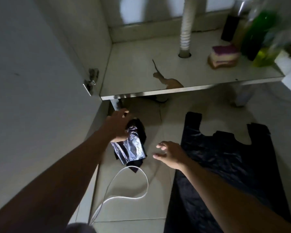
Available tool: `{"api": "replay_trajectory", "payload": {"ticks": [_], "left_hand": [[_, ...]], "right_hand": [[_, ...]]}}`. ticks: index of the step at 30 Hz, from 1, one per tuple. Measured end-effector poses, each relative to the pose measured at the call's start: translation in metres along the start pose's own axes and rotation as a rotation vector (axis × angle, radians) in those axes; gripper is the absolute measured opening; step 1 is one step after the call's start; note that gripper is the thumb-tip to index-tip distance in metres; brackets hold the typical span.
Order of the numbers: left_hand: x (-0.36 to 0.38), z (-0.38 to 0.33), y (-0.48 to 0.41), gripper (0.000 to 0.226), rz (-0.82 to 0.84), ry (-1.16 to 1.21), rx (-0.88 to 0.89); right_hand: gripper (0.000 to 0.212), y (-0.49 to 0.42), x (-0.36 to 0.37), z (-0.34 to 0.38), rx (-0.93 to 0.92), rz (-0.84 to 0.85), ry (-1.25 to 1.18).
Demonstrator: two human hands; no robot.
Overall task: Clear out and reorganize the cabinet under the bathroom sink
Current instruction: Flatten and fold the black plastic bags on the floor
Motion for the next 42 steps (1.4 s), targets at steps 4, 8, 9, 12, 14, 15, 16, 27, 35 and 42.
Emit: {"api": "replay_trajectory", "payload": {"ticks": [4,8,9,12,14,15,16,27,35,42], "left_hand": [[0.003,0.004,0.006,0.048,-0.022,-0.023,0.041],[-0.014,0.004,0.012,0.02,-0.241,0.067,0.016],[-0.02,0.003,0.013,0.02,-0.28,0.108,0.008],[-0.047,0.007,0.019,0.024,-0.406,0.171,-0.036],[-0.067,0.006,0.025,0.023,-0.482,0.133,-0.036],[-0.077,0.005,0.029,0.024,-0.515,0.121,-0.04],[-0.085,0.006,0.033,0.025,-0.551,0.126,-0.048],[-0.154,0.014,0.07,0.024,-0.899,0.196,-0.228],[-0.205,0.013,0.087,0.028,-1.069,0.138,-0.33],[-0.239,0.012,0.096,0.026,-1.147,0.191,-0.392]], "right_hand": [[0.052,-0.013,0.024,0.038,0.08,0.05,-0.15],[0.04,-0.014,0.04,0.039,0.143,-0.005,-0.23],[0.035,-0.012,0.041,0.036,0.148,-0.026,-0.238],[0.028,-0.007,0.041,0.028,0.199,-0.077,-0.328],[0.019,-0.004,0.04,0.027,0.228,-0.09,-0.527],[0.015,-0.003,0.038,0.03,0.22,-0.107,-0.62],[0.014,-0.001,0.035,0.034,0.221,-0.122,-0.713],[0.023,0.012,0.046,0.064,0.139,-0.127,-0.512],[0.014,0.022,0.062,0.077,0.083,0.001,-0.153],[0.021,0.032,0.052,0.073,0.156,-0.059,-0.004]]}}
Point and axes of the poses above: each hand's wrist, its own y-axis away from the middle knuckle, its own x-axis out of the palm, z = x × y, the point moved 6 cm from there along -y, towards the middle knuckle, and after that the axes turned 7 degrees about x, right-handed, at the moved point
